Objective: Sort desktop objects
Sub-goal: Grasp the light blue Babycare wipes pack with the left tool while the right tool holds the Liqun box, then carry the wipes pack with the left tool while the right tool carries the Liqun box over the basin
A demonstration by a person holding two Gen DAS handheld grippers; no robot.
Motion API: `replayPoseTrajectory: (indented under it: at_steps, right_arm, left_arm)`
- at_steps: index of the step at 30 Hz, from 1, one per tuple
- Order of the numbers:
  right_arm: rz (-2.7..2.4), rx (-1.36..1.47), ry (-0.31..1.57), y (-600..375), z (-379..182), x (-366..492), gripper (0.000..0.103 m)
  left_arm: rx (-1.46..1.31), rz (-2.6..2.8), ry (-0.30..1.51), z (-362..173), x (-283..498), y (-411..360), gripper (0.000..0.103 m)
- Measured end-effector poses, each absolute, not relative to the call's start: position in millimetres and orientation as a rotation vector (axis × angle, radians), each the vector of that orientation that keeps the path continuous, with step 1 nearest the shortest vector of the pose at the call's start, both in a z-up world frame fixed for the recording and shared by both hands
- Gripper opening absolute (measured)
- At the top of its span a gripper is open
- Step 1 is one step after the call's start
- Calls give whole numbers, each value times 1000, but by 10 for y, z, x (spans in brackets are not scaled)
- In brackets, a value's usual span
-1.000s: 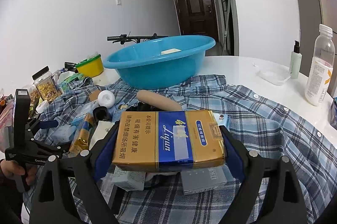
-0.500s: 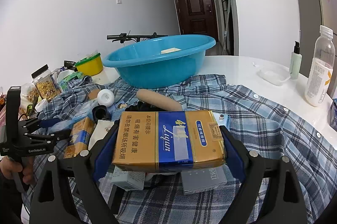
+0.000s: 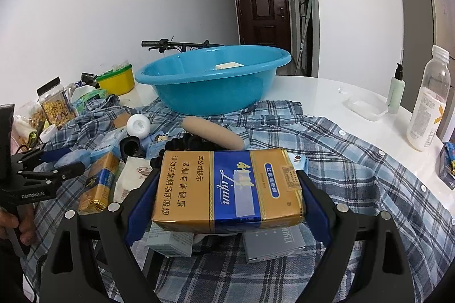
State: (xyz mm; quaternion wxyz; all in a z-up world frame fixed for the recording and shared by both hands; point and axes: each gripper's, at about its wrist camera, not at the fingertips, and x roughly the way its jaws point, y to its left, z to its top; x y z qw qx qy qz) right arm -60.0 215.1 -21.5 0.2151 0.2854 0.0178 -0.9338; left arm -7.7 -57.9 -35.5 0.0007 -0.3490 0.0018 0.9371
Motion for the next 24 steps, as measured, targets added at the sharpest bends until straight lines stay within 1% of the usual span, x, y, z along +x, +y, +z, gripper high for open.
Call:
replayPoseTrajectory:
  at_steps: [7, 16, 24]
  right_arm:
    - [-2610, 802, 24, 2192, -214, -622, 88]
    - [-2639, 797, 91, 2120, -208, -595, 88]
    - [-2615, 812, 80, 2121, -224, -615, 88]
  left_arm:
    - [-1065, 2934, -32, -331, -54, -610, 74]
    - [-1043, 2927, -41, -313, -30, -604, 74]
    - [-1036, 2940, -42, -299, -18, -605, 74]
